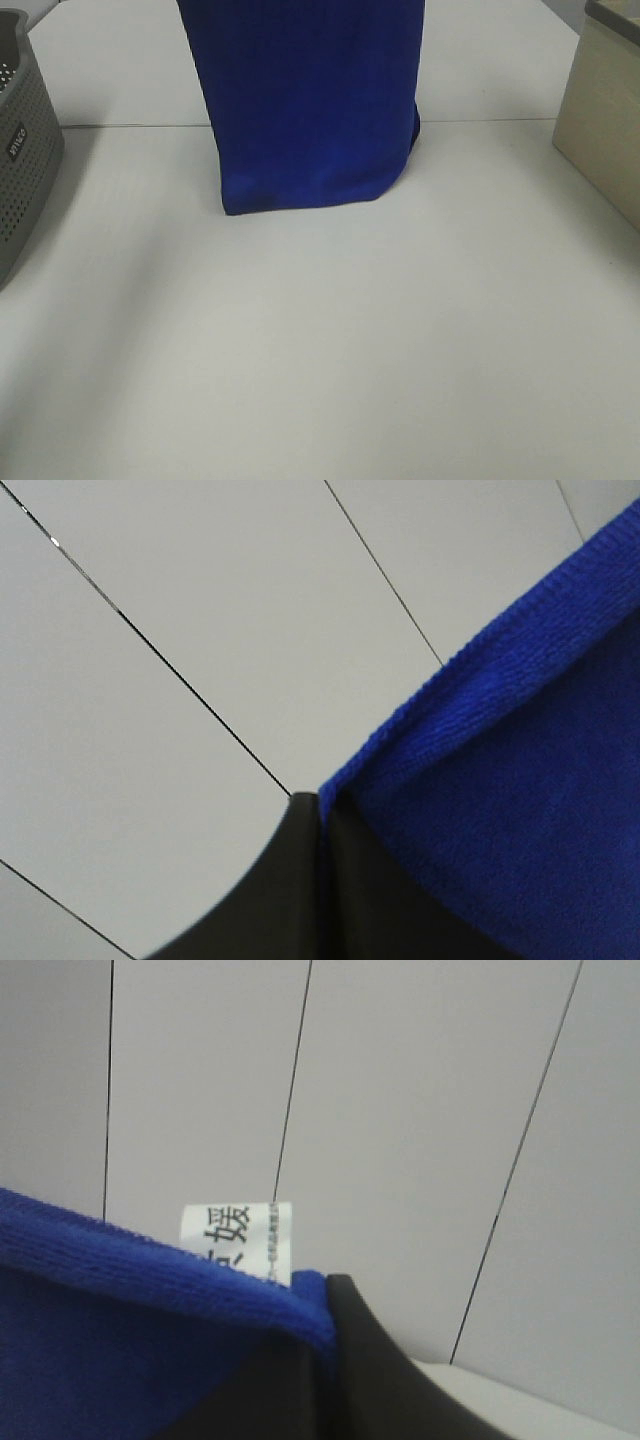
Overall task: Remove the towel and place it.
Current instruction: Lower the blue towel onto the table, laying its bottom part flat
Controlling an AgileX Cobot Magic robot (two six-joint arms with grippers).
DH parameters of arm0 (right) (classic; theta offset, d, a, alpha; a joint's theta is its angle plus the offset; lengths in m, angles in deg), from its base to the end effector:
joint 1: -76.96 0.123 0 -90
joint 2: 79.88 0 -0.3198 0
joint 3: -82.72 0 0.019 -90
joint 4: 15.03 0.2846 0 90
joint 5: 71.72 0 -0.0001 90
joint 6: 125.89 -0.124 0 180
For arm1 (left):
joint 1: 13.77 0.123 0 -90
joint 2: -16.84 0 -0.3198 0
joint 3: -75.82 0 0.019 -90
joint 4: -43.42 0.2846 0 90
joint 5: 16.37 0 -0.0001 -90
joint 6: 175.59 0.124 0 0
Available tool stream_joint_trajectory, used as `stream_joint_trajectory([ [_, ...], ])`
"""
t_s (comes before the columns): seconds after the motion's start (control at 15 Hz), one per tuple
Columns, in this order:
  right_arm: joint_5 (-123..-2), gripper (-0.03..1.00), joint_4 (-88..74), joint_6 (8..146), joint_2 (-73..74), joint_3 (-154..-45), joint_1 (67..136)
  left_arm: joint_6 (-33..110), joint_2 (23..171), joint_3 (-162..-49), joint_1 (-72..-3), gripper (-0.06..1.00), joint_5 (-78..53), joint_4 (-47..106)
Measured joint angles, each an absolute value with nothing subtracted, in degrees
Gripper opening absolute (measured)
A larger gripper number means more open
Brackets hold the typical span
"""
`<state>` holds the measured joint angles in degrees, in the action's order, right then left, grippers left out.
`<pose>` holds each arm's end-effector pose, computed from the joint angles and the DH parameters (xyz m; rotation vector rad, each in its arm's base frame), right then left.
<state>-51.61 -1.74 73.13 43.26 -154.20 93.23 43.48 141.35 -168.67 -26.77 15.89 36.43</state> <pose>0.5261 0.1638 0.5318 -0.3589 1.4579 0.1963 0.5262 -0.1298 0.5406 0.6778 1.4621 0.2201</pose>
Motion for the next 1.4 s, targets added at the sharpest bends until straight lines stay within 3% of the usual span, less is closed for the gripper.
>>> stream_joint_trajectory([
  [0.2,-54.2,0.01,1.1,73.1,47.0,-159.4,91.9,47.0,142.7,-168.8,-26.8,0.0,7.5,35.9],
  [0.53,-52.4,0.01,3.0,73.6,47.3,-160.2,91.6,49.7,143.2,-169.0,-26.9,0.0,5.1,35.7],
  [1.4,-16.4,0.01,6.9,73.5,43.4,-160.4,91.2,48.7,141.2,-169.1,-26.7,0.0,43.9,35.9],
])
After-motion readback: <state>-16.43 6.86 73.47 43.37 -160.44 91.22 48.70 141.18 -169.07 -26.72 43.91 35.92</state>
